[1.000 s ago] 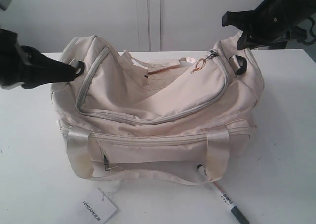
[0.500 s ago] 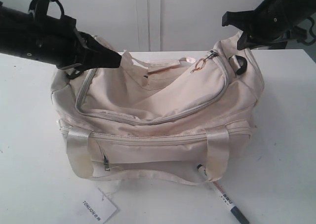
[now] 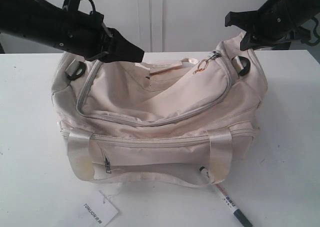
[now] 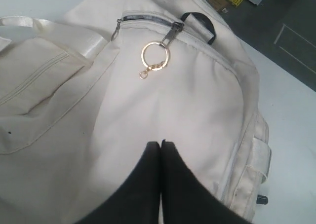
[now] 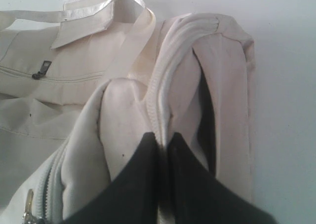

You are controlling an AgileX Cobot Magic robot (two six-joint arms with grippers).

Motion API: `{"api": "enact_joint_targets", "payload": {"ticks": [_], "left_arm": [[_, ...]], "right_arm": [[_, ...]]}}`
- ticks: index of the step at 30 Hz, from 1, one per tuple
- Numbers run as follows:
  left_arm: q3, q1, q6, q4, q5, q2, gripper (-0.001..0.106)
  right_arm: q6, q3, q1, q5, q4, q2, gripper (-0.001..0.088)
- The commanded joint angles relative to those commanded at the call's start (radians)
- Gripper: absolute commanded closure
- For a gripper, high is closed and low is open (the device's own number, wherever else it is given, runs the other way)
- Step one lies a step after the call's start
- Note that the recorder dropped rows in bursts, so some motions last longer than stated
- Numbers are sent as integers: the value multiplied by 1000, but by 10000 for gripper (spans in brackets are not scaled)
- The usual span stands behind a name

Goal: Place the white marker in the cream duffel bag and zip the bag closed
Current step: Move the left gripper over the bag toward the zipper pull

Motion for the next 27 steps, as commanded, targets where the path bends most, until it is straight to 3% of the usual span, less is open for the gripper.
{"api": "enact_joint_targets", "payload": {"ticks": [7,18,27], "left_arm": [[-101,-2,0,-6,41,97,1053],[-272,-79,0,-8,56,251,1053],[-429,-79,0,-27,128,353,1053]], "right_arm": [[0,0,0,0,0,0,868],[0,0,0,2,0,0,868],[0,0,0,0,0,0,868]]}}
